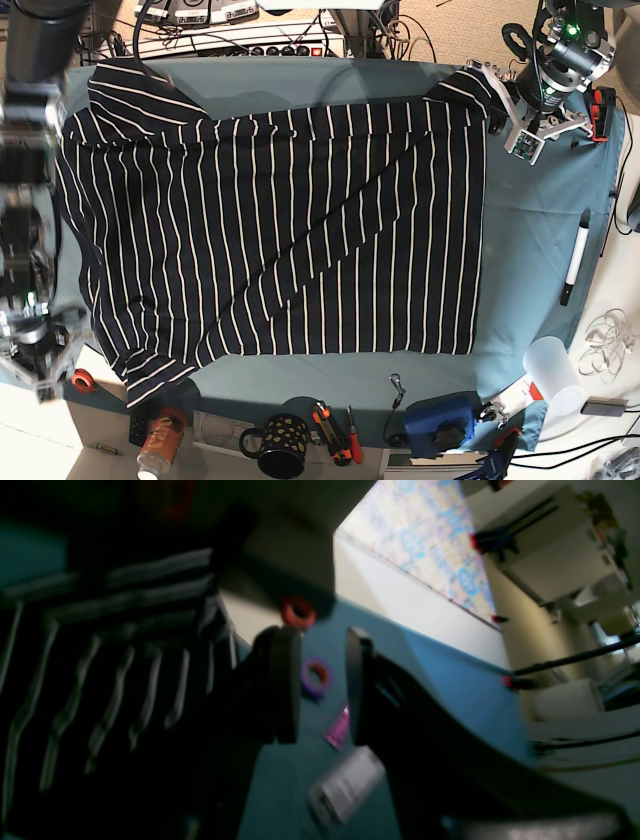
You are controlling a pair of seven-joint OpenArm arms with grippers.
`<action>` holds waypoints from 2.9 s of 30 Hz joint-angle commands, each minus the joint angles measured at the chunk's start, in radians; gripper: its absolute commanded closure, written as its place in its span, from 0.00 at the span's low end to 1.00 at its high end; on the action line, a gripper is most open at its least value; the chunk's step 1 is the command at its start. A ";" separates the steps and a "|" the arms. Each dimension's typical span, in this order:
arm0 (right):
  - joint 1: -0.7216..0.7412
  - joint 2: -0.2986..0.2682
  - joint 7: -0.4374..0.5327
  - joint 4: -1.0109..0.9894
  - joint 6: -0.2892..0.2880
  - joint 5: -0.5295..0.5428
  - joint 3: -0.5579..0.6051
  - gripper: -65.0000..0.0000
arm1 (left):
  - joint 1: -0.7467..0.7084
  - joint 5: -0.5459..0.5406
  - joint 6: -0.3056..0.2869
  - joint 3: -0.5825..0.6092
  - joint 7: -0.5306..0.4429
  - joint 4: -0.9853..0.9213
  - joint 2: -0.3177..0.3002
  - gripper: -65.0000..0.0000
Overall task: Layout the t-shirt on the table in an organized manner, then fold the t-shirt properly
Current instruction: 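Drag the hem corner with the right gripper to straighten the shirt, then release the shirt and raise the right gripper away, then grasp the shirt shoulder edges with both grippers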
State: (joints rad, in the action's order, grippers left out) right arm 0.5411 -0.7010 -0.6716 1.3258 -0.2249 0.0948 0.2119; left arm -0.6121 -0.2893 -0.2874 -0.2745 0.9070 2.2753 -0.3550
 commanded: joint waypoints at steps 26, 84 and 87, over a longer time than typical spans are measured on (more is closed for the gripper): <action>-0.686 -0.038 -0.725 0.120 -0.433 1.198 -1.218 0.75 | -0.003 0.035 0.000 -0.004 0.016 0.015 -0.011 0.70; -1.106 0.455 -0.725 0.120 -0.473 1.238 -1.002 1.00 | 0.000 0.035 -0.001 -0.003 0.000 0.014 -0.011 0.70; -1.106 0.454 -0.725 0.130 -0.473 1.324 -1.015 1.00 | 0.000 0.035 -0.020 -0.003 -0.045 0.014 -0.011 0.66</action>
State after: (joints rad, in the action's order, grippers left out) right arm -0.5541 -0.2340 -1.3849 1.4429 -0.7002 1.4158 -0.7956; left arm -0.6109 -0.2512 -0.3084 -0.2752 0.8825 2.2753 -0.3576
